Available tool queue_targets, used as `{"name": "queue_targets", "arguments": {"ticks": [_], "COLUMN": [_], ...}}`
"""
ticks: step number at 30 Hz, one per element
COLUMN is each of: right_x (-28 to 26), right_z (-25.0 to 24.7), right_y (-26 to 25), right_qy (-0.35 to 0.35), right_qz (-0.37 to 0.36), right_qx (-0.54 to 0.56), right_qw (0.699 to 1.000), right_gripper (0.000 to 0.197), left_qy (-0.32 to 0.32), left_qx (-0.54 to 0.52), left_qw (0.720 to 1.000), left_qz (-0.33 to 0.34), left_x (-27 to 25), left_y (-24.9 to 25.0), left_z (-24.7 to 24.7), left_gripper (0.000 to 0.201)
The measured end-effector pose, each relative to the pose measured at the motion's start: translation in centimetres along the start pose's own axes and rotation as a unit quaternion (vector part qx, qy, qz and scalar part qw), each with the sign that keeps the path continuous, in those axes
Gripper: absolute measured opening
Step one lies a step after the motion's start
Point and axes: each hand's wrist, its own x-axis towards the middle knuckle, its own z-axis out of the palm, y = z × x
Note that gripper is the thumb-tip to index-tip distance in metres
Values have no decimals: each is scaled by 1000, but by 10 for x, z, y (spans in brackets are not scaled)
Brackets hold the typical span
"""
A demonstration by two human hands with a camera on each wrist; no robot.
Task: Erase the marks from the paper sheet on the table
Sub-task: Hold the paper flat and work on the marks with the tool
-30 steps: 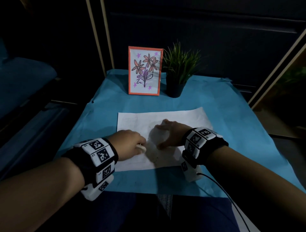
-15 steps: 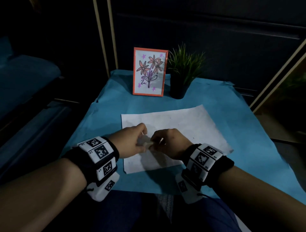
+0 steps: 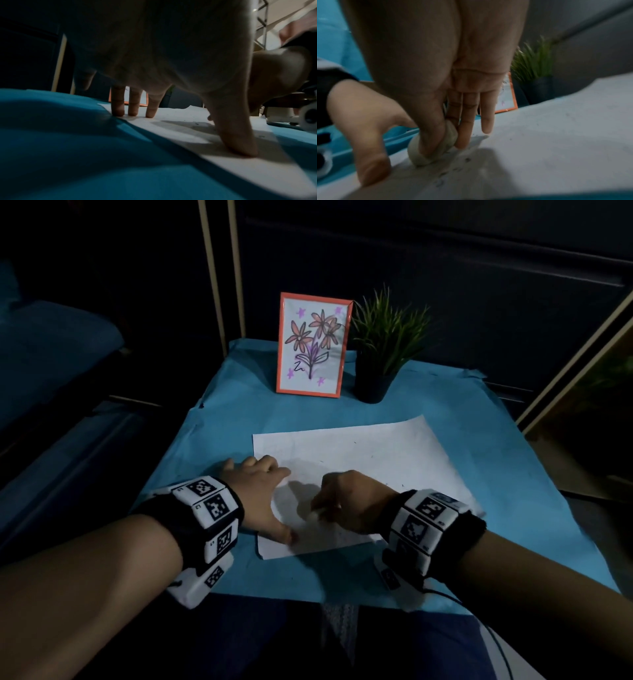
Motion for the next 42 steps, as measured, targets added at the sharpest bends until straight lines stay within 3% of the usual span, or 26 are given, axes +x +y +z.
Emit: {"name": "queue_targets", "arguments": {"ticks": [2, 9, 14, 20, 26, 31, 37, 42], "right_x": [-3, 22, -1, 18, -5, 6, -14, 1], "right_z": [0, 1, 9, -1, 6, 2, 9, 6], "right_y": [0, -3, 6, -1, 4, 7, 6, 4], "right_qy": [-22, 31, -20, 39, -41, 54, -20, 38], "right_qz": [-4, 26, 16, 21, -5, 31, 9, 18], "right_qx": [2, -8, 11, -6, -3, 14, 13, 2], "right_qw": [1000, 999, 1000, 999, 999, 998, 1000, 999], "right_gripper": [25, 22, 30, 25, 25, 24, 28, 24], "left_qy": [-6, -12, -9, 0, -6, -3, 1, -3], "left_qx": [10, 37, 35, 40, 39, 28, 13, 14], "left_qw": [1000, 999, 999, 999, 999, 1000, 1000, 1000], "left_qz": [2, 4, 5, 7, 3, -1, 1, -3], "left_x": [2, 3, 3, 1, 1, 2, 2, 1], "left_y": [2, 6, 6, 6, 6, 3, 3, 2], "left_z": [-2, -12, -10, -10, -8, -4, -1, -3], "left_gripper": [116, 116, 117, 117, 119, 118, 117, 120]}}
